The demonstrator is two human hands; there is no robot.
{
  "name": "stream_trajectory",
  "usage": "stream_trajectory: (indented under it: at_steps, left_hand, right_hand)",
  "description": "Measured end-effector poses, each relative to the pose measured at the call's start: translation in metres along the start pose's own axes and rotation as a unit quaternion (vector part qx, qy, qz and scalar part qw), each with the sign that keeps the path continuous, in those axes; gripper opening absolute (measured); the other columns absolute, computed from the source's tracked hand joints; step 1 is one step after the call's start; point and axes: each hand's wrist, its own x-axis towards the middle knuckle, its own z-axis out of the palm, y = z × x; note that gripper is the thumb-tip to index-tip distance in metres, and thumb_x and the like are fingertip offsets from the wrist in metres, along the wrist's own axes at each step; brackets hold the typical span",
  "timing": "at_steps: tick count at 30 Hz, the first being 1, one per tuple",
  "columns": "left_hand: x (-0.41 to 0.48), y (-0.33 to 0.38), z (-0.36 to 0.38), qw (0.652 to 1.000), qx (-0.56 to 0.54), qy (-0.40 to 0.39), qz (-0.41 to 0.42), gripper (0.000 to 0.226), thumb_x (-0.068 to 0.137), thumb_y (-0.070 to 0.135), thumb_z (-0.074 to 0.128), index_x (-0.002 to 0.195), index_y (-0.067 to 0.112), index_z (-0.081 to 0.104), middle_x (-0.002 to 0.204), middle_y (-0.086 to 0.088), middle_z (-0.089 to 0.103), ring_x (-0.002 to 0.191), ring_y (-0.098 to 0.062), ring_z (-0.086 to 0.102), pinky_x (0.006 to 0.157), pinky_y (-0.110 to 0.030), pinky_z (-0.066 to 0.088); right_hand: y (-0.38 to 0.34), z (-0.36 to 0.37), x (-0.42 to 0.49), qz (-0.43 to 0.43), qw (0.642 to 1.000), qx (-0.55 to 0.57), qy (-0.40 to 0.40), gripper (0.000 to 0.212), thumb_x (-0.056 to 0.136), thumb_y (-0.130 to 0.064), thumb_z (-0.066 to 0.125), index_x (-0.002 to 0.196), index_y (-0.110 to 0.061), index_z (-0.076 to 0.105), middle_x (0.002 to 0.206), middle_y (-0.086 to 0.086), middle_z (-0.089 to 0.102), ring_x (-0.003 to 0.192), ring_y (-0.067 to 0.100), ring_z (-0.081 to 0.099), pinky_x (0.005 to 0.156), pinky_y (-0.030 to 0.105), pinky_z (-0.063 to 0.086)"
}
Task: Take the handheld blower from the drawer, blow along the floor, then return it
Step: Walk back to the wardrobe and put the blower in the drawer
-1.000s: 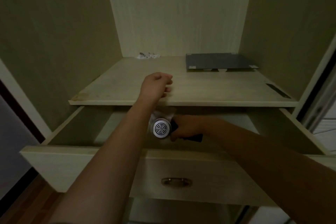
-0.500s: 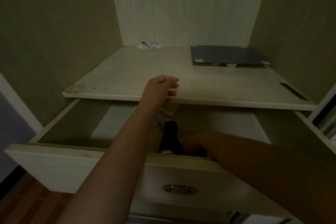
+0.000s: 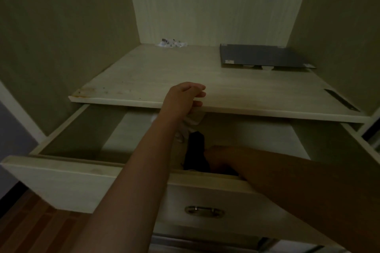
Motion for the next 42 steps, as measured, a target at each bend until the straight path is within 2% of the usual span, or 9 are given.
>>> stream_trajectory:
  at_steps: [9, 12, 14, 18, 24, 27, 32, 36, 42]
  left_hand:
    - [-0.011, 0.003, 0.003, 1.000, -0.006, 0.012, -0.024, 0.017, 0.092, 0.016, 0.053, 0.102, 0.013, 0.068, 0.087, -0.001, 0.067, 0.071, -0.017, 0.059, 0.066, -0.026, 0.045]
    - [-0.020, 0.012, 0.002, 0.999, -0.020, 0.032, -0.031, 0.016, 0.092, 0.015, 0.053, 0.098, 0.013, 0.068, 0.086, -0.002, 0.067, 0.072, -0.019, 0.059, 0.068, -0.027, 0.047]
    - [-0.028, 0.020, 0.000, 0.997, -0.035, 0.055, -0.030, 0.016, 0.091, 0.013, 0.054, 0.095, 0.014, 0.069, 0.086, -0.003, 0.067, 0.073, -0.020, 0.058, 0.073, -0.029, 0.051]
    - [-0.054, 0.030, -0.003, 0.995, -0.040, 0.095, 0.010, 0.020, 0.092, 0.010, 0.052, 0.105, 0.006, 0.068, 0.086, -0.006, 0.065, 0.067, -0.015, 0.056, 0.051, -0.014, 0.050]
    - [-0.097, 0.011, -0.009, 0.992, 0.011, 0.115, 0.045, 0.016, 0.089, 0.014, 0.054, 0.093, 0.019, 0.069, 0.090, -0.006, 0.069, 0.081, -0.019, 0.063, 0.064, -0.025, 0.046]
    - [-0.115, 0.000, -0.013, 0.989, 0.038, 0.116, 0.089, 0.018, 0.089, 0.016, 0.056, 0.100, 0.018, 0.070, 0.098, -0.007, 0.069, 0.088, -0.021, 0.064, 0.072, -0.029, 0.049]
    - [-0.140, -0.019, -0.023, 0.958, 0.161, 0.109, 0.212, 0.020, 0.091, 0.015, 0.055, 0.107, 0.016, 0.068, 0.099, 0.003, 0.068, 0.088, -0.007, 0.061, 0.079, -0.017, 0.048]
    - [-0.149, -0.033, -0.031, 0.952, 0.153, 0.103, 0.244, 0.019, 0.092, 0.014, 0.055, 0.108, 0.021, 0.064, 0.102, 0.005, 0.065, 0.086, 0.004, 0.058, 0.074, -0.008, 0.043]
    - [-0.154, -0.032, -0.029, 0.957, -0.088, 0.173, 0.218, 0.019, 0.095, 0.017, 0.048, 0.094, 0.028, 0.063, 0.088, 0.009, 0.066, 0.076, 0.008, 0.060, 0.070, -0.011, 0.050]
  right_hand:
    - [-0.004, -0.015, -0.023, -0.053, 0.997, -0.048, -0.023, 0.052, 0.094, -0.033, 0.055, 0.138, -0.007, 0.047, 0.137, 0.016, 0.054, 0.118, 0.030, 0.055, 0.093, 0.030, 0.042]
    - [-0.007, -0.031, -0.050, -0.093, 0.996, -0.005, -0.003, 0.027, 0.097, -0.022, 0.052, 0.111, -0.001, 0.061, 0.084, 0.012, 0.056, 0.067, 0.016, 0.049, 0.053, 0.007, 0.041]
    - [-0.009, -0.044, -0.071, -0.126, 0.991, 0.036, 0.027, 0.027, 0.098, -0.021, 0.049, 0.103, 0.001, 0.064, 0.068, 0.004, 0.045, 0.055, 0.012, 0.041, 0.039, 0.012, 0.036]
    - [-0.011, -0.059, -0.103, -0.174, 0.950, 0.241, 0.096, 0.020, 0.095, -0.023, 0.052, 0.103, -0.008, 0.064, 0.087, 0.008, 0.068, 0.073, 0.018, 0.061, 0.058, 0.024, 0.043]
    - [-0.014, -0.042, -0.141, -0.169, 0.811, 0.471, 0.303, 0.021, 0.096, -0.017, 0.049, 0.104, -0.005, 0.065, 0.098, 0.017, 0.071, 0.073, 0.017, 0.063, 0.062, 0.023, 0.049]
    - [-0.017, -0.017, -0.150, -0.146, 0.788, 0.434, 0.411, 0.021, 0.097, -0.022, 0.047, 0.102, -0.009, 0.063, 0.096, 0.011, 0.068, 0.087, 0.021, 0.062, 0.077, 0.031, 0.051]
    - [-0.030, 0.024, -0.159, -0.114, 0.760, 0.262, 0.584, 0.020, 0.096, -0.024, 0.047, 0.098, -0.012, 0.063, 0.090, 0.006, 0.065, 0.080, 0.014, 0.056, 0.065, 0.021, 0.040]
    - [-0.043, 0.045, -0.167, -0.119, 0.747, 0.151, 0.637, 0.047, 0.086, -0.045, 0.033, 0.099, -0.012, 0.065, 0.094, 0.006, 0.064, 0.087, 0.020, 0.057, 0.077, 0.030, 0.044]
    - [-0.038, 0.060, -0.162, -0.184, 0.644, 0.350, 0.655, 0.024, 0.092, -0.030, 0.041, 0.092, -0.014, 0.060, 0.086, 0.000, 0.058, 0.079, 0.012, 0.054, 0.070, 0.022, 0.042]
